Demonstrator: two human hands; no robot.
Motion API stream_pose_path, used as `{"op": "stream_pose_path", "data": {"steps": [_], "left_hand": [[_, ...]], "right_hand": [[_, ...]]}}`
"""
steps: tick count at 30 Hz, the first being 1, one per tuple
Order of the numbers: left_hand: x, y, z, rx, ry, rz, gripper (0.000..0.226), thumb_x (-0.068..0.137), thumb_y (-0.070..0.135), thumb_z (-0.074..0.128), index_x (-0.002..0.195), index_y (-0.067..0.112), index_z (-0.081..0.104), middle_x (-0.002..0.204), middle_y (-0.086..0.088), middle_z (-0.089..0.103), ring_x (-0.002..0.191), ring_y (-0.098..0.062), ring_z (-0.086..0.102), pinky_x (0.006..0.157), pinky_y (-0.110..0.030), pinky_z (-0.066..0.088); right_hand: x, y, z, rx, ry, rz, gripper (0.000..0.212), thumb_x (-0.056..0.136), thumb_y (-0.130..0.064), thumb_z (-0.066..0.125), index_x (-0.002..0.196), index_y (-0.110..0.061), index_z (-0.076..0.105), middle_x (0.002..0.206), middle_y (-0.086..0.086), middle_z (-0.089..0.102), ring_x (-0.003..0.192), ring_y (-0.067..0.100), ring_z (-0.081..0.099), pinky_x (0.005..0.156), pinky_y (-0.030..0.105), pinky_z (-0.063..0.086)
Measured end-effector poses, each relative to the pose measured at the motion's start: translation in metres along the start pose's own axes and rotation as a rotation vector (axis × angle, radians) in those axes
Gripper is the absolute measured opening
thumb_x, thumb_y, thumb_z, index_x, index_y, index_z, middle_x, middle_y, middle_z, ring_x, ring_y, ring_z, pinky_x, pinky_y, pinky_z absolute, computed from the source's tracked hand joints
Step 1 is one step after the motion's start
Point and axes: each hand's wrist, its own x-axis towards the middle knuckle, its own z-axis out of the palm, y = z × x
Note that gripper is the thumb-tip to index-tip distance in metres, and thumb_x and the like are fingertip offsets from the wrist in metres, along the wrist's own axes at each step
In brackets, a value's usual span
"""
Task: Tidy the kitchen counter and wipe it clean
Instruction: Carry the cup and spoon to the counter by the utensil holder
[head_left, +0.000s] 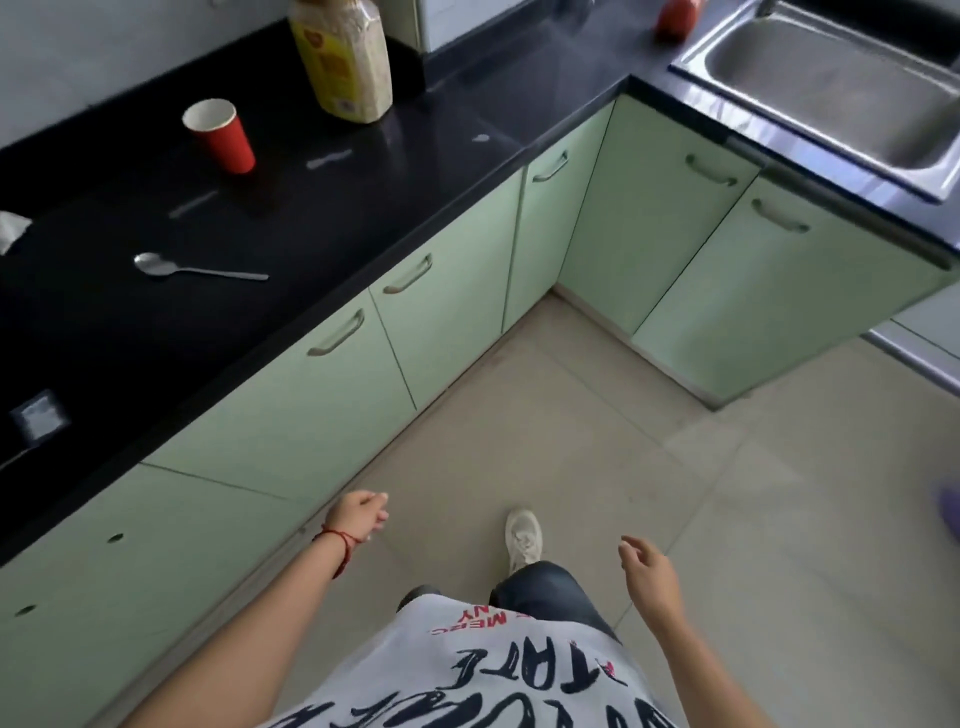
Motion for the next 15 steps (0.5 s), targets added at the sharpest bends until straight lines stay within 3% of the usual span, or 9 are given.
{"op": "stream_pose_path", "data": {"steps": [5,10,15], "left_hand": [[0.011,0.023,0.021,-0.106,0.074,-0.094,0.012,0.093,0.018,0.047,0.087,0.010,0.055,0.068,-0.005,0.058,0.058,-0.015,0.051,0.053,-0.021,0.035],[0.013,0.036,0.032,-0.207,0.133,-0.183,0.017,0.092,0.017,0.048,0.078,0.011,0.055,0.066,-0.004,0.058,0.058,-0.016,0.052,0.053,-0.022,0.037],[0.029,0.047,0.029,-0.312,0.199,-0.279,0.016,0.092,0.017,0.048,0.081,0.009,0.056,0.064,-0.004,0.057,0.056,-0.017,0.051,0.051,-0.022,0.035]], "right_hand": [[0.061,-0.060,-0.040,-0.120,-0.066,-0.087,0.032,0.093,-0.021,0.048,0.119,-0.005,0.058,0.117,0.015,0.064,0.108,0.029,0.059,0.081,0.028,0.040],[0.115,-0.127,-0.049,-0.215,-0.127,-0.147,0.031,0.092,-0.020,0.048,0.117,-0.006,0.060,0.115,0.016,0.066,0.107,0.029,0.060,0.078,0.025,0.037],[0.156,-0.198,-0.023,-0.284,-0.230,-0.234,0.030,0.092,-0.021,0.049,0.117,-0.008,0.060,0.113,0.014,0.066,0.106,0.026,0.060,0.077,0.024,0.036]]}}
